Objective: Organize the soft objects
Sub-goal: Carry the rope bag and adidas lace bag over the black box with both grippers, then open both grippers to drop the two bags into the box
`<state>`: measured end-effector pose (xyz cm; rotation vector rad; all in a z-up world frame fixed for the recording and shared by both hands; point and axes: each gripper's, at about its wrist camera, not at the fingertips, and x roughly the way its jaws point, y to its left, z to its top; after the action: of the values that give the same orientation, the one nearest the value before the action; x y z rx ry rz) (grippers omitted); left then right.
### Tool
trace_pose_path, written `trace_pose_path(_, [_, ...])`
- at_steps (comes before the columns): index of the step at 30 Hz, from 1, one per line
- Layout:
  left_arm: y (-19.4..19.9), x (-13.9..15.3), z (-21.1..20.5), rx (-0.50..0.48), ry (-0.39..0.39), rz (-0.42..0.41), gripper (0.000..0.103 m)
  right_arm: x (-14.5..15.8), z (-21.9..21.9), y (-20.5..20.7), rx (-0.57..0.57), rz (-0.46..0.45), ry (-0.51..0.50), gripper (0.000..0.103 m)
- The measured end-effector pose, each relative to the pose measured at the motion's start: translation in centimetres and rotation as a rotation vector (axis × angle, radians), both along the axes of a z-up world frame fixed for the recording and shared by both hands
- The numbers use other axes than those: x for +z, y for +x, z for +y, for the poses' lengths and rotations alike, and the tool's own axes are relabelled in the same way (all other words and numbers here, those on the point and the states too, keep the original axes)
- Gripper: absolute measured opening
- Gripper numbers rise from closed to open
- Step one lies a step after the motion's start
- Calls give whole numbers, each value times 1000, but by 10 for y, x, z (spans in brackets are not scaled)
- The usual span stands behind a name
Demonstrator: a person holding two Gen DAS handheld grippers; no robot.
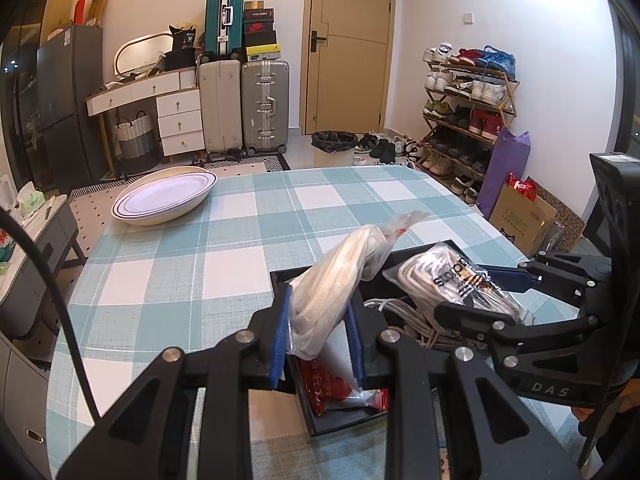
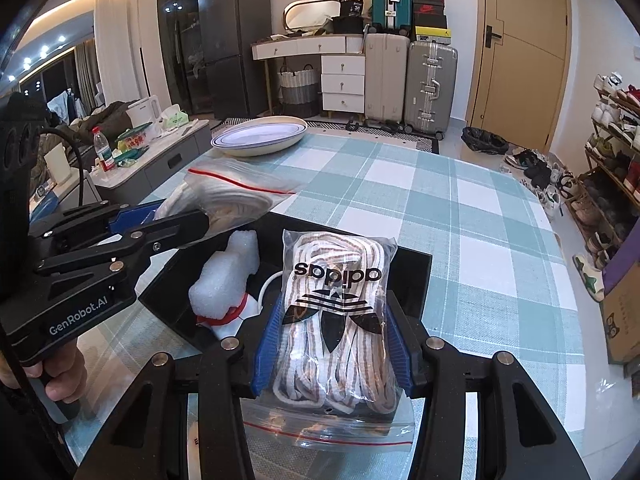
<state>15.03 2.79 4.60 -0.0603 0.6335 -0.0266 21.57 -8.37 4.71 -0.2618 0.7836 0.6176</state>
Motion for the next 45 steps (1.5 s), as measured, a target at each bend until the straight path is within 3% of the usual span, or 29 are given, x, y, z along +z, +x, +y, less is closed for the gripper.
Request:
trace_pose_path(13, [6,-3,-3,-3,9,9,24,-16,13,18,0,9,-49,48])
trace_pose_path(17, [8,-6,-3,-5,12,15,24,-12,8,11,9,-26,-27,58])
trace_pose_path(20, [8,-7,-3,-12,13,18,24,-3,-1,2,-7,-76,-11,83])
trace_pose_path(21, [8,-7,-4,-15,12,16,24,1,-5,-1,-12,-97,-3,84])
trace_pose_path(27, [10,-10,-6,-29,-6,29,24,9,-24,-6,-51,-110,12,85])
trace_pose_path(41, [15,-21,-39,-125,53,59,25,3,-46,-11,-101,-75,29,86])
trace_pose_path(45, [11,-20,-37,-130,17,72,31,4,-50,-16,-101,-75,27,86])
